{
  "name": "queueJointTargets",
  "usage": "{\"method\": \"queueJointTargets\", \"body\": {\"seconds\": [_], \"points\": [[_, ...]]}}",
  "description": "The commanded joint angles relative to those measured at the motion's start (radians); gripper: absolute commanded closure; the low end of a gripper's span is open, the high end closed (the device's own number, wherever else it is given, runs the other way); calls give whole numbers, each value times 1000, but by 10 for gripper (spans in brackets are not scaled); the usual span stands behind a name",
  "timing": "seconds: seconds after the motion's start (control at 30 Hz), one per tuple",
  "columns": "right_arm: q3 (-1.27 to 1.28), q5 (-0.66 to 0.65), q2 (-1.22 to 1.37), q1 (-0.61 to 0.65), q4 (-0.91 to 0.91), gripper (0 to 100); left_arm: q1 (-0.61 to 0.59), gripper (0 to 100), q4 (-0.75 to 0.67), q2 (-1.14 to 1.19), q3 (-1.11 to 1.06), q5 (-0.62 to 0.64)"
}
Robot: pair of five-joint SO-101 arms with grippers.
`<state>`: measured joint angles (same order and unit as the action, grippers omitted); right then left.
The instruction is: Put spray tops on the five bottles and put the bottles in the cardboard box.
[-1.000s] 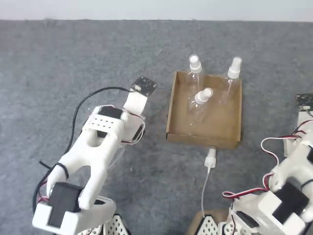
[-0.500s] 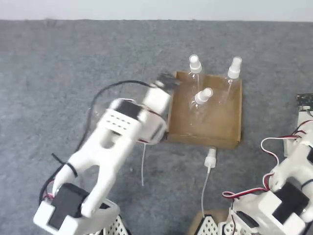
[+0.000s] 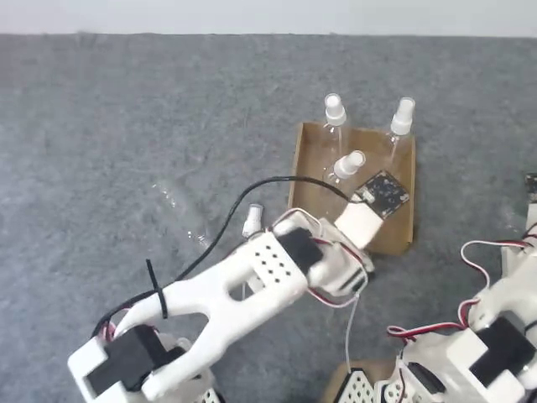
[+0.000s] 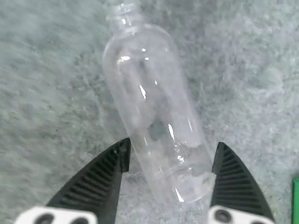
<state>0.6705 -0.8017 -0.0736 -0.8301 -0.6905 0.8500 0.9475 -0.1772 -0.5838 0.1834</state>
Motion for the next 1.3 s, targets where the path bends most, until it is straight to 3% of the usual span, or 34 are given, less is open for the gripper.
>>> {"method": "queueJointTargets", "body": {"seconds": [0.0,0.63,0.97,1.27], "points": [[-48,-14,-16,-21,10,760,46,790,-68,48,50,83],[-43,-14,-16,-21,10,760,29,795,-140,377,133,153],[-43,-14,-16,-21,10,760,32,896,-138,322,70,103],[-43,-14,-18,-21,10,760,28,924,-103,101,-108,17]]}}
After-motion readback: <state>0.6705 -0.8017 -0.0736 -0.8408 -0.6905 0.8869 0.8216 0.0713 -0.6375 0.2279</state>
